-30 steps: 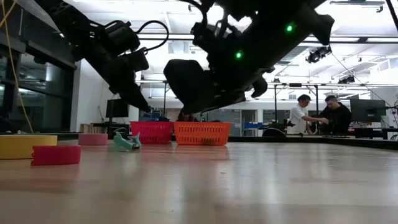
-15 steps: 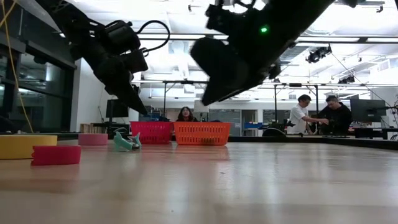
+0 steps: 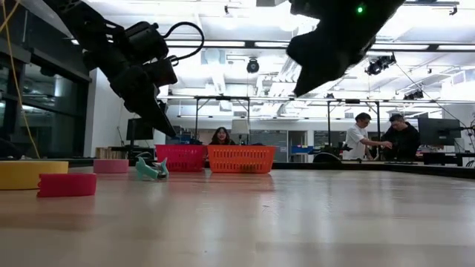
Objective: Pick and place Stapler, Stapler remover, tape
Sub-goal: Put the light blue staple remover into the red bin
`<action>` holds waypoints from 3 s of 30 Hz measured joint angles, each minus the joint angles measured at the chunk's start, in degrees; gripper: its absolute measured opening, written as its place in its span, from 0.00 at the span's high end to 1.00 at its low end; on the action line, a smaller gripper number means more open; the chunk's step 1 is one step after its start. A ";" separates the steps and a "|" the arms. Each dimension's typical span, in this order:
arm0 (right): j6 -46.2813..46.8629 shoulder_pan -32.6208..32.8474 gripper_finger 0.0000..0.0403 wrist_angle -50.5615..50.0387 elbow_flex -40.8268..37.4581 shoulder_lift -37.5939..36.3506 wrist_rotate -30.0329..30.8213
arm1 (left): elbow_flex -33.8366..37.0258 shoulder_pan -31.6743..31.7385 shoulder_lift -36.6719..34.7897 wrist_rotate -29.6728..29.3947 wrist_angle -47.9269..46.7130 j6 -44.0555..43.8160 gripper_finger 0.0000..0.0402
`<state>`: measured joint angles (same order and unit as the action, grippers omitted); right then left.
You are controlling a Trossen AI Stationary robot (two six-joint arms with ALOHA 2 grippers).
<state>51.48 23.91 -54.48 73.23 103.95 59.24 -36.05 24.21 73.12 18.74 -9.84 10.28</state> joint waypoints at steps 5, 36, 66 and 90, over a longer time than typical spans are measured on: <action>-6.50 -1.41 0.54 2.00 -4.47 -7.14 -1.82 | 0.00 0.01 0.00 -0.28 -1.31 -0.04 0.33; -44.64 -12.14 0.54 56.11 -52.35 -47.94 -33.37 | -0.93 -13.82 0.07 -16.77 4.05 -9.96 0.33; -47.87 -15.05 0.54 53.52 -52.34 -47.89 -46.31 | -20.48 -18.77 16.03 -12.71 -26.82 25.96 0.33; -41.36 -14.99 0.54 51.21 -52.30 -47.87 -50.78 | -24.46 -24.74 20.73 -20.64 -31.65 28.05 0.25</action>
<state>10.13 8.93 -3.27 20.93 56.07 8.46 -60.51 -0.54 93.85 -1.90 -41.49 38.33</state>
